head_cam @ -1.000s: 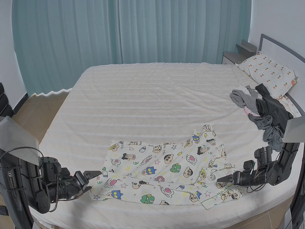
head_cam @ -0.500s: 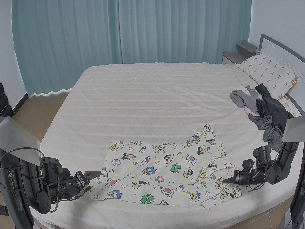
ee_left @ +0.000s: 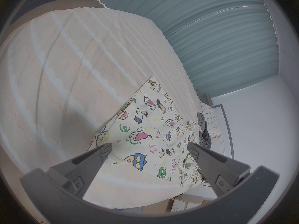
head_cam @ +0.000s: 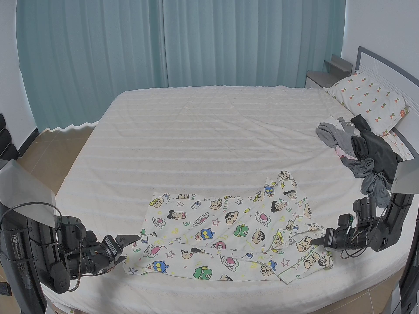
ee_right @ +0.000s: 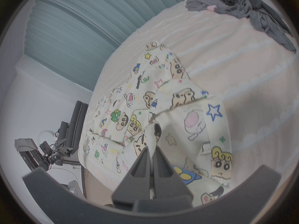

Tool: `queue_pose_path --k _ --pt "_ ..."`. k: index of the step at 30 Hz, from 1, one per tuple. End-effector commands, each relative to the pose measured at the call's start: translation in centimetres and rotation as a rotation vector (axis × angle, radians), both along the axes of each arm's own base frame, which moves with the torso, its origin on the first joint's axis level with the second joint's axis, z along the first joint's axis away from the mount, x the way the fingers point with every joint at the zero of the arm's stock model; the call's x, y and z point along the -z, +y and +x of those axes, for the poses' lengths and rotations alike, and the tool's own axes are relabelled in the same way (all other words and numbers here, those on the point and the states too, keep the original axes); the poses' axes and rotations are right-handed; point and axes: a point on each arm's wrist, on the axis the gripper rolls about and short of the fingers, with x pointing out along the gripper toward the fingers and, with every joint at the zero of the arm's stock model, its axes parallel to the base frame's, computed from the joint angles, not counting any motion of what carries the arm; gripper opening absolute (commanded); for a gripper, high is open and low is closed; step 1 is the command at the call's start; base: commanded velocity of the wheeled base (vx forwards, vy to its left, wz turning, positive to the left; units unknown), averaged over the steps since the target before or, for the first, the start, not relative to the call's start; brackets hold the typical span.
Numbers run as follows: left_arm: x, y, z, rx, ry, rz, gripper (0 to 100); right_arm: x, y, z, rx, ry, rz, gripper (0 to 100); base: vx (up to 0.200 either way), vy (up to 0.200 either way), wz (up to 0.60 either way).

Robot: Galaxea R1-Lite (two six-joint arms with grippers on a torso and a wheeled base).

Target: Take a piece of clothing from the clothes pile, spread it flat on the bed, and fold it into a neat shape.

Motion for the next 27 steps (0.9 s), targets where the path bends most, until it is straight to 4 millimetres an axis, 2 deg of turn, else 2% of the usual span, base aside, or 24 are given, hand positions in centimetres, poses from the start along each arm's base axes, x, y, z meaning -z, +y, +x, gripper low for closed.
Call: queue_pose_path --k 1,11,27 --pt "-0.1 0.0 0.1 0.000 -0.016 -0.002 100 -0.1 -0.1 0.0 0.019 -0.009 0.013 0 0.000 0.000 0.00" --pt "-0.1 0.0 0.1 -0.002 -0.015 -0.001 100 -0.3 -0.3 0.7 0.082 -0.067 0.063 0 0.000 0.000 0.00" --pt "-0.1 0.0 0.1 -0.002 -0.015 -0.001 100 1.0 -0.6 1.5 0.129 -0.122 0.037 0 0.000 0.000 0.00"
